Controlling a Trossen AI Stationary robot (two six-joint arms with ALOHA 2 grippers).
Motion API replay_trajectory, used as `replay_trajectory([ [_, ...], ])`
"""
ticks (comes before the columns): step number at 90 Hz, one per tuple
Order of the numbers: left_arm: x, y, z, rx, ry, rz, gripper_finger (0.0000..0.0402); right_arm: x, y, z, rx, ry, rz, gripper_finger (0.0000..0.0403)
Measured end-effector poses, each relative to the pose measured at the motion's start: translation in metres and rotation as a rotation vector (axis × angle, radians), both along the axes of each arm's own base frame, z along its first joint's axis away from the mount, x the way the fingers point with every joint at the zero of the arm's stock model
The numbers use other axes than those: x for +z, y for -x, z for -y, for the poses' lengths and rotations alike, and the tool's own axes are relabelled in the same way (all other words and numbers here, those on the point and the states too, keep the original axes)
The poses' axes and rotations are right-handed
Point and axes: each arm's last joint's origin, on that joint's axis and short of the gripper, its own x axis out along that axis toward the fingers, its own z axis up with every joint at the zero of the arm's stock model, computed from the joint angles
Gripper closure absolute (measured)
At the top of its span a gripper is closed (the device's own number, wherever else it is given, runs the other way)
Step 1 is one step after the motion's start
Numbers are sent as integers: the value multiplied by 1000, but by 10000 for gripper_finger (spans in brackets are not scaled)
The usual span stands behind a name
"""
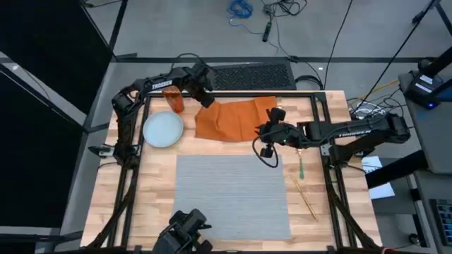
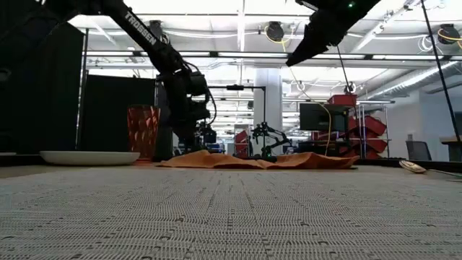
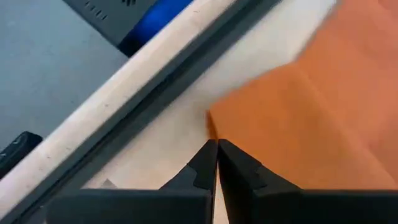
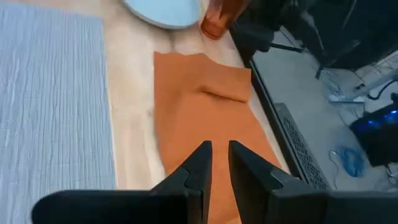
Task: Set table place
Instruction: Fold the orange napkin
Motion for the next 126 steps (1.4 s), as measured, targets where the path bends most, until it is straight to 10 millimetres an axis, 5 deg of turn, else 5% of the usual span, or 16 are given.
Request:
replay_trajectory([
  [38, 6, -20, -19, -32, 44, 55, 254, 1, 0, 3, -1, 14, 0, 365],
  [90, 3, -8, -22, 23, 153, 77, 249, 0, 0, 3, 6, 20, -17, 365],
  [111, -34, -10, -26, 36, 237, 15, 249, -1, 1, 3, 3, 15, -23, 365],
  [126, -42, -13, -29, 26, 241, 41, 249, -3, 2, 3, 2, 13, -45, 365],
])
